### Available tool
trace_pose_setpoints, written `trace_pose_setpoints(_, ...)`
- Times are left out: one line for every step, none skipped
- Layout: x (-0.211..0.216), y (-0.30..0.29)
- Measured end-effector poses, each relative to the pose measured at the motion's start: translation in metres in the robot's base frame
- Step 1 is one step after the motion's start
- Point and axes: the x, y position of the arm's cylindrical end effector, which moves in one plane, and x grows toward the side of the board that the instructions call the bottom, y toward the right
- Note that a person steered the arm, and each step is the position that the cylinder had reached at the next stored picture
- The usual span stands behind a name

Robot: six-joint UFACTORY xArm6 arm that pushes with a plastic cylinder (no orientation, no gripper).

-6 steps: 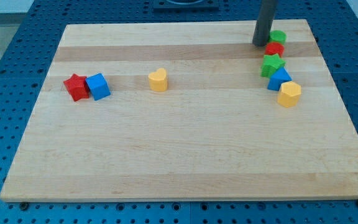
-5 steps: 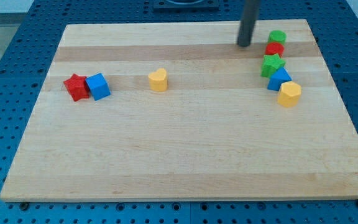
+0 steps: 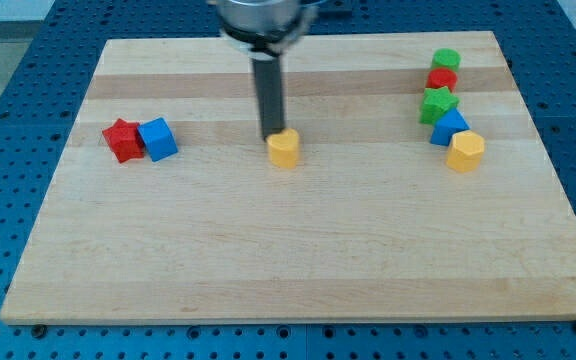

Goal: Push the yellow heart diagonal to green star

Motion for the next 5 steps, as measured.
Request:
trace_pose_setpoints(0.044,0.056)
trace_pose_setpoints(0.058,0.062)
trace_pose_setpoints(0.055,0.037)
trace_pose_setpoints(0.079,0.038)
trace_pose_setpoints(0.127,0.04)
